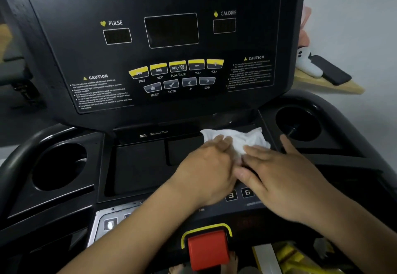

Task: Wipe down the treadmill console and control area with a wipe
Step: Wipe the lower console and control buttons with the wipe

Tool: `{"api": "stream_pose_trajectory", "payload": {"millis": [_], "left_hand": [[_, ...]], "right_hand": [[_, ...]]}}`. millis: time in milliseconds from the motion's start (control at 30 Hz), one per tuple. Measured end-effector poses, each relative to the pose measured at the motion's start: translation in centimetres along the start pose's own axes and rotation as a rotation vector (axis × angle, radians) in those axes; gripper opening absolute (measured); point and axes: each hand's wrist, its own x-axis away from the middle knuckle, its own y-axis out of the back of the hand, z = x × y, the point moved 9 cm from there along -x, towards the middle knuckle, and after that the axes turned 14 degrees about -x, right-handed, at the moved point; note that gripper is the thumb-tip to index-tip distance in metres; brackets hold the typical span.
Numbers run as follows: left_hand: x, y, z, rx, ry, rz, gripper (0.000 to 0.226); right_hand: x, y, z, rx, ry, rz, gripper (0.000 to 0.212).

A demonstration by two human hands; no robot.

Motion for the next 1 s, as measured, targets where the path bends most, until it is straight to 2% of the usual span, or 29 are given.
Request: {"api": "stream_pose_trajectory", "payload": {"millis": [100,233,333,433,500,567,667,800,900,1000], "left_hand": [[-1.0,-0.4,0.5,-0.057,0.05,0.009,0.09],[0.2,0.7,-0.5,-0.095,-0.014,0.06,0.092],[0.2,0.9,-0.8,-0.144,-0.051,0.084,0.086],[-1.5,0.4,0.1,-0.212,-0.003,0.142,0.063],[-2.0,0.5,0.5,-0.178,0.024,0.142,0.056],[-1.4,0.7,0.6,-0.132,0.013,0.154,0.06],[-0.3,0.9,0.4,-0.121,-0.051,0.15,0.079],[-1.5,0.4,0.7,-0.125,-0.014,0.177,0.057],[-1.1,0.5,0.3,-0.12,-0.01,0.17,0.054],[0.4,0.6,0.2,-0.073,-0.013,0.176,0.061]], "right_hand": [[-2.3,0.6,-1.3,0.011,-0.044,-0.032,0.106],[-0.5,0.6,-0.1,-0.014,-0.006,-0.001,0.094],[-0.1,0.9,-0.2,-0.048,-0.029,0.006,0.093],[-2.3,0.9,-1.1,-0.049,-0.062,0.005,0.093],[-2.6,0.9,-0.9,-0.04,-0.051,0.008,0.096],[-1.3,0.8,-0.5,-0.051,-0.028,0.016,0.093],[0.4,0.8,0.0,-0.048,-0.026,0.041,0.099],[-1.9,0.7,-1.2,-0.07,-0.065,0.018,0.092],[-1.8,0.1,-1.1,-0.021,-0.063,0.009,0.101],[0.5,0.2,-0.1,-0.035,-0.037,0.032,0.096]]}}
